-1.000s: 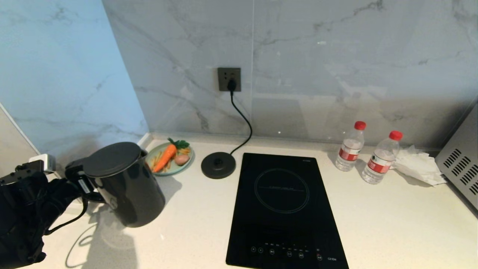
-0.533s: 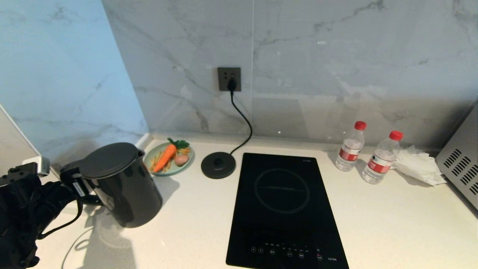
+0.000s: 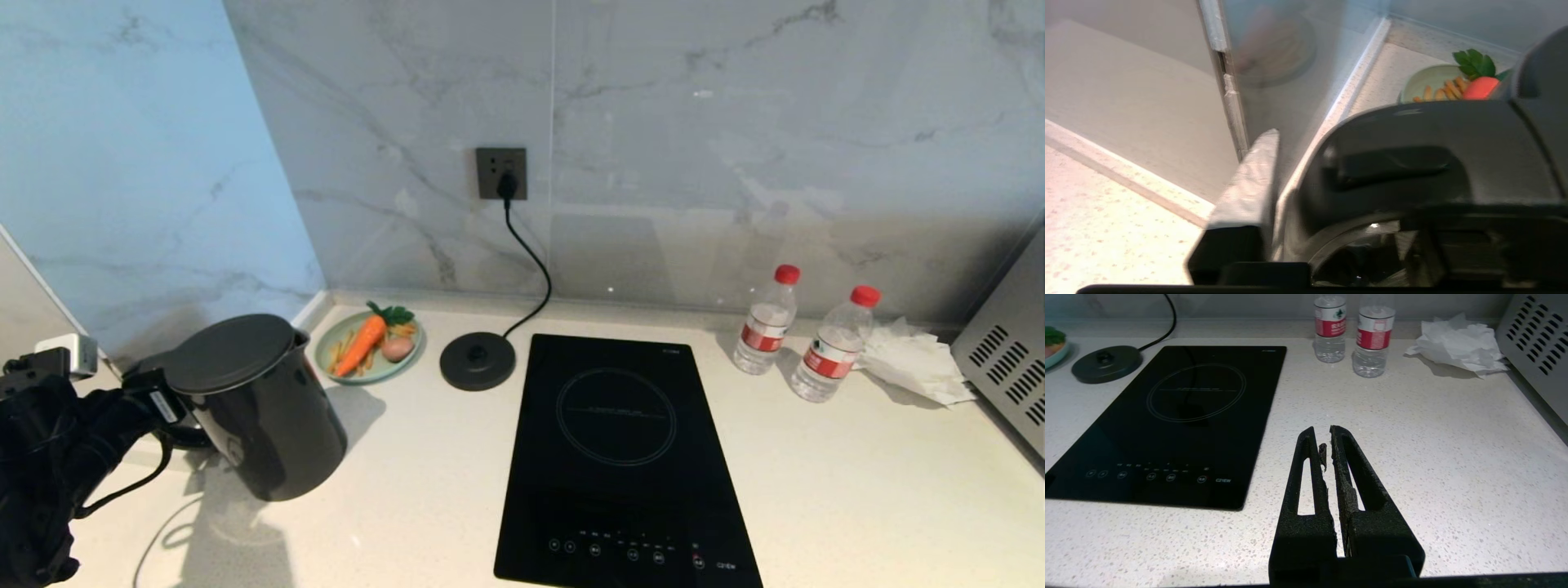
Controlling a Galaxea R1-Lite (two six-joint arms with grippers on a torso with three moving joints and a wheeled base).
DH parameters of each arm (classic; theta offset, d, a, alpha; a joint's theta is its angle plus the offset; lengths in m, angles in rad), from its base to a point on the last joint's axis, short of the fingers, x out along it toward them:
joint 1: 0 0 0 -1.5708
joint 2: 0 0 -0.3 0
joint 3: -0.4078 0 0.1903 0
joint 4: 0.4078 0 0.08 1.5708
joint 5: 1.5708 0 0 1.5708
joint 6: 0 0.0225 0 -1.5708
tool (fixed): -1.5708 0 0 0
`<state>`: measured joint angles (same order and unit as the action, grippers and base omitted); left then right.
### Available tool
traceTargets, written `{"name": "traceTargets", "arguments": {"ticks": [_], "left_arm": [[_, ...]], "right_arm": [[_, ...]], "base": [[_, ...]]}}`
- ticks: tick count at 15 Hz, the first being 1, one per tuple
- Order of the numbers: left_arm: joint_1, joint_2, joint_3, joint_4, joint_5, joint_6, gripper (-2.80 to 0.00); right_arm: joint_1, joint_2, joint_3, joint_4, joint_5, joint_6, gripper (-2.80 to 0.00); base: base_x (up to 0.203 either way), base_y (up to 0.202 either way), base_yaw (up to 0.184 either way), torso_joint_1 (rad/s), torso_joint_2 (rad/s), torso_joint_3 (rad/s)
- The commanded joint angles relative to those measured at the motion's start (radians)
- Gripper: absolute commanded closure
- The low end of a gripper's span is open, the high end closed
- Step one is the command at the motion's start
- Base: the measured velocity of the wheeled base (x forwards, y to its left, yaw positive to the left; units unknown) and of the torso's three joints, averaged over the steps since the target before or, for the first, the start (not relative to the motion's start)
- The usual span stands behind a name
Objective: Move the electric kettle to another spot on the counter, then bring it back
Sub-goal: Place it by the sink
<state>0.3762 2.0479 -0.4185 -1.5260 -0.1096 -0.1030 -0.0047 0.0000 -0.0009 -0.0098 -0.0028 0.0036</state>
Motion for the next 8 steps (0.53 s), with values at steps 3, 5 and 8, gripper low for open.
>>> {"name": "traceTargets", "arguments": {"ticks": [3,5,8], "left_arm": [[0.008,0.013,-0.001,-0.004,-0.001,0.002,-2.80],[0.026,0.018,0.019,-0.004,-0.004,0.005,-2.80],[0.063,0.042,0.029,-0.004,-0.009,0.006,-2.80]], "right_arm": [[0.000,0.000,-0.001,0.000,0.000,-0.001,0.00],[0.000,0.000,-0.001,0.000,0.000,0.001,0.00],[0.000,0.000,0.001,-0.001,0.000,-0.001,0.00]], "base": [[0.000,0.000,0.000,0.000,0.00,0.000],[0.000,0.000,0.000,0.000,0.00,0.000],[0.000,0.000,0.000,0.000,0.00,0.000]]}}
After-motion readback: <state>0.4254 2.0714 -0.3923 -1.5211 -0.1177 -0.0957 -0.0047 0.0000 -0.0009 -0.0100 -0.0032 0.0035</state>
